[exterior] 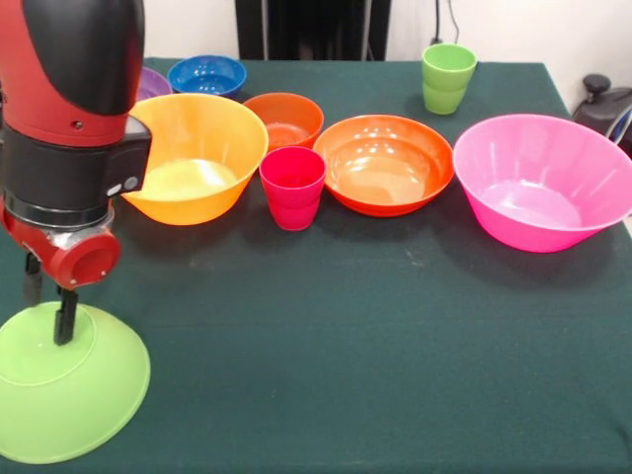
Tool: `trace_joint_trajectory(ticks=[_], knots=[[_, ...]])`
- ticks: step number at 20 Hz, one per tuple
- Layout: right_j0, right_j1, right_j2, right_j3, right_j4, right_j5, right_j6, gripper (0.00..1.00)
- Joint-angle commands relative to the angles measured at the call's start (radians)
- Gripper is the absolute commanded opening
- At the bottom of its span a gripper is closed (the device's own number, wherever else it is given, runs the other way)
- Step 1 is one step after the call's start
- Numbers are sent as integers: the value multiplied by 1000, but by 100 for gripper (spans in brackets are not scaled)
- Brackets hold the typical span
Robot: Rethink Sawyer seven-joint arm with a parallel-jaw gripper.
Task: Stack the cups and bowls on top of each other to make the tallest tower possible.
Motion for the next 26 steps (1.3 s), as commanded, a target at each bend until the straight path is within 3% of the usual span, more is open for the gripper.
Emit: trace_joint_trajectory(ticks=[1, 9, 17, 26], knots=[[-29, 63, 85, 36, -79, -29, -131, 100], [-56, 54, 85, 32, -106, -34, -167, 100], [-77, 91, 120, -14, -108, -27, -203, 100], [-74, 107, 190, 40, -68, -15, -180, 100]])
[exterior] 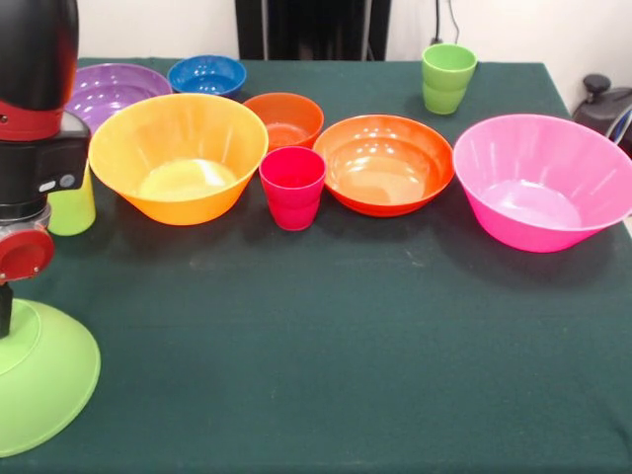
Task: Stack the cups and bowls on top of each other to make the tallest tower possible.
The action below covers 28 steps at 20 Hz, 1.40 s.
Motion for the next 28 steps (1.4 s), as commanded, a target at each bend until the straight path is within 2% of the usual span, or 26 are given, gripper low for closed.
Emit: trace_joint_trajectory(ticks=[1, 8, 15, 28], knots=[[1, 101, 171, 56, -52, 11, -176, 100], [-4, 115, 218, 58, -34, 25, -173, 100], [-2, 108, 228, 63, -24, 50, -149, 100], [19, 90, 260, 144, 82, 81, -14, 100]])
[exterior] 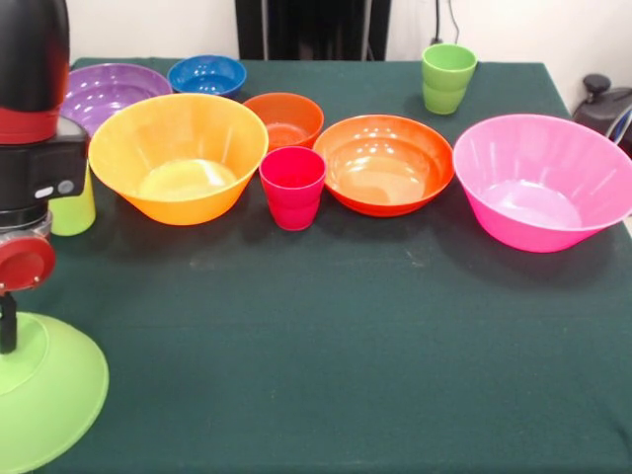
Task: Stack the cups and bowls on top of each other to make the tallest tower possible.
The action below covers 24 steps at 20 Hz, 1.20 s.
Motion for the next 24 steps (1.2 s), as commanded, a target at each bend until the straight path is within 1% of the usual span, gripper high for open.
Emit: trace_joint_trajectory(ticks=[1, 4, 10, 16, 21, 24], knots=[[54, 92, 182, 145, 58, 82, -11, 100], [50, 89, 201, 168, 93, 99, -4, 100], [58, 71, 214, 215, 159, 113, 30, 100], [60, 67, 232, 236, 215, 144, 26, 100], [82, 60, 218, 250, 259, 145, 60, 100], [92, 70, 209, 239, 279, 146, 64, 100]])
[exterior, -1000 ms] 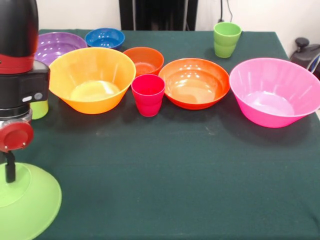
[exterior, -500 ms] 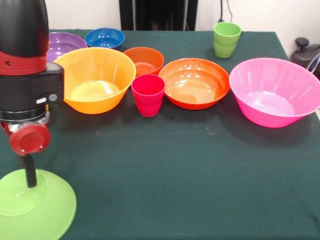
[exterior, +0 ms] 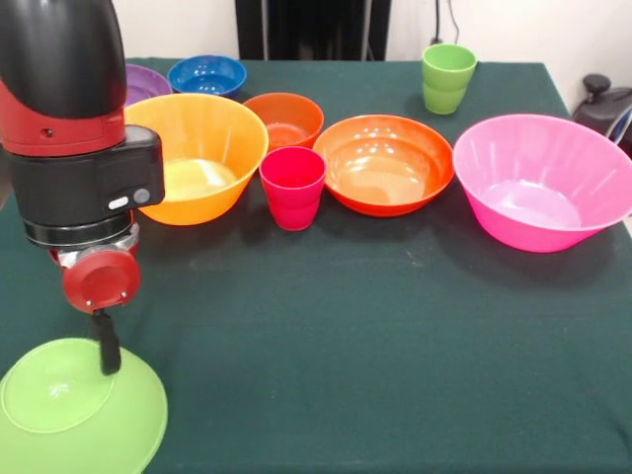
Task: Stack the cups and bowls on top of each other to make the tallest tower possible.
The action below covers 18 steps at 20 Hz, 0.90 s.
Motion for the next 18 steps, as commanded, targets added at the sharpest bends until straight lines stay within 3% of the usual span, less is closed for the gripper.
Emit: trace_joint_trajectory(ticks=[1, 7, 11, 18], knots=[[80, 81, 124, 135, 44, 149, 60, 100], [125, 93, 68, 108, 78, 145, 109, 100], [134, 55, 32, 130, 87, 203, 111, 100], [129, -152, -29, 283, 99, 313, 131, 100]])
